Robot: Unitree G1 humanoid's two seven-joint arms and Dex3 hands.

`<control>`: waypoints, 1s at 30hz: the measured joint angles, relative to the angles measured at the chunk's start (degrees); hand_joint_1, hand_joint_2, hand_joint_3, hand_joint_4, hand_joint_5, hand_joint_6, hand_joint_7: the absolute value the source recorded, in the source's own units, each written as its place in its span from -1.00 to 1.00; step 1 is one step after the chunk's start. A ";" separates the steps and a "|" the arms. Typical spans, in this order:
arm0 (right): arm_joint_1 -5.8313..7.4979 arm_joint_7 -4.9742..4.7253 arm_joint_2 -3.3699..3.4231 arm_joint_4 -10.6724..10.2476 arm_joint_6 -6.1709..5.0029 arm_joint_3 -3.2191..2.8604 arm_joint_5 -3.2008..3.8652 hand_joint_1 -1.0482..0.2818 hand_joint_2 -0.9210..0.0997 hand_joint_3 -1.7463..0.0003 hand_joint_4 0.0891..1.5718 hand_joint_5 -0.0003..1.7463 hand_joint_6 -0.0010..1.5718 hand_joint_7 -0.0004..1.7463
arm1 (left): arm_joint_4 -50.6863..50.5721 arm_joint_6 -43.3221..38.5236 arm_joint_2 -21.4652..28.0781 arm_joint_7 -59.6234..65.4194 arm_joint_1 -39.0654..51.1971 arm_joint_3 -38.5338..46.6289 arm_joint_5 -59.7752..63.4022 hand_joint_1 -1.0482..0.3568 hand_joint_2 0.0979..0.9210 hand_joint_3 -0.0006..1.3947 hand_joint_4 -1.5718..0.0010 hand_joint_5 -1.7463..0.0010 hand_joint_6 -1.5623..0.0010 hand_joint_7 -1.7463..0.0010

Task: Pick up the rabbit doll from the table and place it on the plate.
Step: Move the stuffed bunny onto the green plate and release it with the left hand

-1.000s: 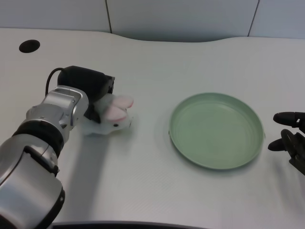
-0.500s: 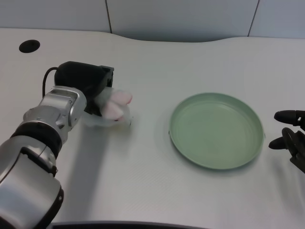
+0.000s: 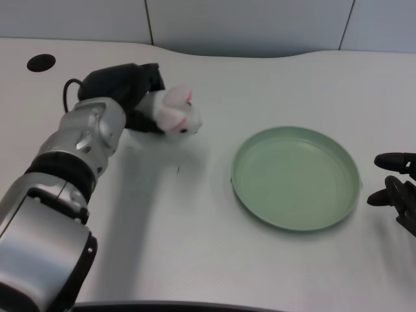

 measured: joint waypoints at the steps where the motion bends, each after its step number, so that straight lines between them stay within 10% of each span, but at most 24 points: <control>1: -0.28 0.19 -0.09 0.48 -0.01 -0.06 0.13 0.09 -1.00 0.42 -0.70 0.66 -0.58 0.19 | -0.17 0.17 -0.59 -0.26 -0.48 0.25 -0.16 0.31 0.88 -0.98 -0.02 -0.99 0.18 -0.98; 18: -1.68 -0.23 -0.30 3.00 -1.49 0.30 -0.30 0.11 -1.00 0.44 -0.67 0.65 -0.57 0.17 | -1.44 -0.64 -10.38 -2.69 -4.49 -0.08 -0.69 0.29 0.92 -0.97 -0.01 -1.00 0.18 -1.00; 30: -1.85 0.95 0.54 4.50 -4.62 1.25 -0.38 0.14 -1.00 0.41 -0.68 0.71 -0.57 0.17 | -1.41 0.79 -16.87 -5.43 -4.83 -0.18 -1.60 0.23 0.93 -0.96 -0.02 -1.00 0.13 -1.00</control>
